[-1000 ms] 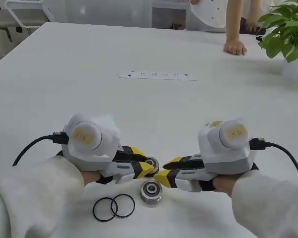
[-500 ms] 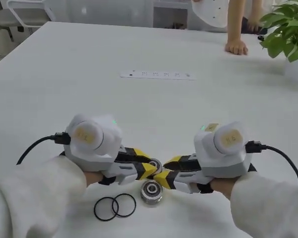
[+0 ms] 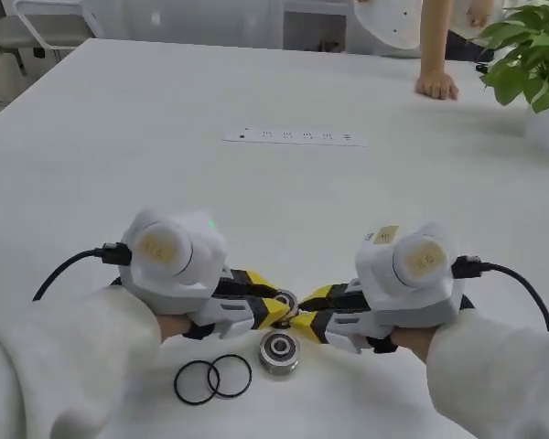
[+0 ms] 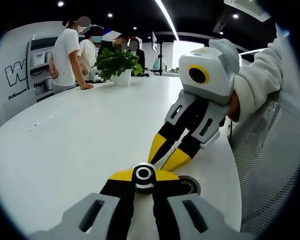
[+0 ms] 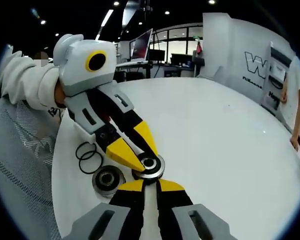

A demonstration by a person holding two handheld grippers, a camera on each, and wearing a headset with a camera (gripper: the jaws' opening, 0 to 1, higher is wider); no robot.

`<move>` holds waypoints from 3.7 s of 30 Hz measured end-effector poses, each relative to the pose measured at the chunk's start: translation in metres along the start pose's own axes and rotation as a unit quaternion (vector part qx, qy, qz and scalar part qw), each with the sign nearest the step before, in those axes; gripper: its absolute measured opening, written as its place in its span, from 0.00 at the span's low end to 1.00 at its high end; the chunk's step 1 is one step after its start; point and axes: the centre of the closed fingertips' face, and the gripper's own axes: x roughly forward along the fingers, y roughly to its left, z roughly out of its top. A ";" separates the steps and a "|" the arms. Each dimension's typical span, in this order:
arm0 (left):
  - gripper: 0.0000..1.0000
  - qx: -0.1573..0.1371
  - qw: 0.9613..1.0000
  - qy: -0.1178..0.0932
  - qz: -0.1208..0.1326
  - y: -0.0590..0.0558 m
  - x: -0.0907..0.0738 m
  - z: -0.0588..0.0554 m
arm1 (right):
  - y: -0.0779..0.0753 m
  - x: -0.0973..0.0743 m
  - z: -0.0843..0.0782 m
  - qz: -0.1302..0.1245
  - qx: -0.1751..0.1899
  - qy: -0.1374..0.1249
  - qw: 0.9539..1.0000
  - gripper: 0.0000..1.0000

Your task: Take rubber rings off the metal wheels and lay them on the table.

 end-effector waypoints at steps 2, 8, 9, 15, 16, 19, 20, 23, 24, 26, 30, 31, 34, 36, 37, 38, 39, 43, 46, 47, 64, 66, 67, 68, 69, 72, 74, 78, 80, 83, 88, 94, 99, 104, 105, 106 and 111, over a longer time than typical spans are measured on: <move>0.08 -0.003 1.000 0.000 0.001 0.000 0.000 0.000 | -0.001 0.001 -0.001 0.000 0.009 0.000 1.000 0.01; 0.07 -0.006 1.000 0.000 0.000 0.000 0.000 0.000 | -0.004 0.002 -0.001 -0.013 0.006 0.008 1.000 0.00; 0.07 -0.007 1.000 0.000 -0.001 -0.001 0.000 0.000 | -0.006 0.002 -0.002 -0.016 0.005 0.011 1.000 0.00; 0.07 -0.002 1.000 0.002 -0.002 -0.001 0.000 0.000 | -0.011 0.000 -0.003 -0.023 0.062 0.015 0.998 0.00; 0.07 -0.002 1.000 0.002 -0.002 -0.001 0.000 0.000 | -0.012 0.001 -0.002 -0.023 0.081 0.012 0.996 0.00; 0.07 0.003 1.000 0.005 -0.001 -0.002 0.000 0.000 | -0.014 -0.003 -0.002 -0.020 0.173 0.004 0.985 0.00; 0.07 0.004 1.000 0.006 -0.001 -0.002 0.000 0.000 | -0.016 -0.003 0.000 -0.018 0.193 -0.007 0.981 0.00; 0.07 0.007 1.000 0.006 -0.001 -0.003 0.000 -0.001 | -0.016 -0.006 0.002 -0.008 0.244 -0.016 0.970 0.00; 0.07 0.007 1.000 0.006 0.000 -0.002 0.000 -0.001 | -0.016 -0.007 0.003 -0.007 0.245 -0.018 0.969 0.00; 0.07 0.009 1.000 0.007 0.001 -0.002 0.000 0.000 | -0.015 -0.008 0.005 -0.008 0.243 -0.020 0.970 0.00; 0.07 0.016 1.000 0.008 0.002 -0.002 0.000 -0.001 | -0.011 -0.008 0.010 -0.004 0.245 -0.023 0.969 0.00; 0.07 0.018 1.000 0.009 0.002 -0.002 0.000 -0.001 | -0.012 -0.007 0.009 -0.004 0.244 -0.023 0.970 0.00; 0.07 0.021 1.000 0.009 0.004 -0.002 0.000 -0.001 | -0.012 -0.008 0.009 -0.001 0.252 -0.024 0.968 0.00; 0.07 0.020 1.000 0.008 0.005 -0.002 0.000 -0.001 | -0.011 -0.008 0.010 0.000 0.253 -0.025 0.967 0.00; 0.07 0.021 1.000 0.008 0.007 -0.002 0.001 -0.001 | -0.010 -0.008 0.010 -0.002 0.250 -0.025 0.968 0.00; 0.07 0.021 1.000 0.008 0.008 -0.001 0.001 -0.001 | -0.010 -0.008 0.011 -0.002 0.247 -0.025 0.969 0.00; 0.07 0.022 1.000 0.008 0.009 -0.001 0.001 -0.001 | -0.010 -0.007 0.011 -0.003 0.244 -0.024 0.969 0.00; 0.07 0.020 1.000 0.006 0.010 -0.001 0.000 -0.001 | -0.011 -0.007 0.011 -0.003 0.242 -0.025 0.970 0.00; 0.07 0.018 1.000 0.005 0.011 -0.001 0.000 -0.001 | -0.011 -0.007 0.012 -0.003 0.242 -0.024 0.970 0.00; 0.07 0.018 1.000 0.005 0.011 0.000 0.000 -0.001 | -0.010 -0.006 0.012 -0.003 0.239 -0.025 0.971 0.00; 0.07 0.014 1.000 0.004 0.014 0.000 -0.001 -0.001 | -0.008 -0.006 0.017 0.001 0.230 -0.028 0.973 0.00; 0.07 0.014 1.000 0.003 0.014 0.000 0.000 -0.001 | -0.007 -0.006 0.017 0.002 0.228 -0.029 0.973 0.00; 0.07 0.014 1.000 0.003 0.014 0.000 0.000 -0.001 | -0.007 -0.006 0.018 0.003 0.227 -0.030 0.973 0.00; 0.07 0.014 1.000 0.003 0.014 0.000 0.000 -0.001 | -0.007 -0.006 0.018 0.004 0.227 -0.031 0.974 0.00; 0.07 0.014 1.000 0.003 0.014 0.000 0.000 -0.001 | -0.006 -0.006 0.019 0.004 0.226 -0.031 0.974 0.00; 0.07 0.013 1.000 0.003 0.014 0.000 0.000 -0.001 | -0.006 -0.005 0.018 0.001 0.212 -0.027 0.977 0.00; 0.07 0.011 1.000 0.002 0.014 0.000 0.000 -0.001 | -0.007 -0.005 0.017 -0.001 0.206 -0.026 0.978 0.00; 0.07 0.011 1.000 0.002 0.015 0.000 0.000 -0.001 | -0.007 -0.005 0.017 0.001 0.204 -0.027 0.979 0.00; 0.07 0.010 1.000 0.001 0.015 0.000 0.000 -0.001 | -0.007 -0.006 0.018 0.002 0.202 -0.028 0.979 0.00; 0.07 0.010 1.000 0.001 0.015 0.000 0.000 -0.001 | -0.007 -0.005 0.018 0.003 0.199 -0.028 0.980 0.00; 0.07 0.010 1.000 0.001 0.015 0.000 0.000 -0.001 | -0.006 -0.005 0.018 0.004 0.198 -0.029 0.980 0.00; 0.07 0.010 1.000 0.000 0.015 0.000 0.000 0.000 | -0.004 -0.006 0.020 0.009 0.198 -0.032 0.980 0.00; 0.07 0.009 1.000 0.000 0.015 0.000 0.000 -0.001 | -0.003 -0.006 0.022 0.012 0.196 -0.033 0.980 0.00; 0.07 0.009 1.000 0.000 0.015 0.000 0.000 0.000 | -0.003 -0.009 0.038 0.020 0.210 -0.065 0.975 0.00; 0.07 0.009 1.000 0.000 0.014 0.000 0.000 0.000 | -0.003 -0.008 0.038 0.018 0.206 -0.062 0.976 0.00; 0.07 0.010 1.000 0.001 0.014 0.000 0.000 0.000 | -0.003 -0.008 0.035 0.013 0.200 -0.058 0.978 0.00; 0.07 0.010 1.000 0.003 0.013 0.000 0.000 0.000 | -0.006 -0.007 0.030 0.011 0.215 -0.052 0.975 0.00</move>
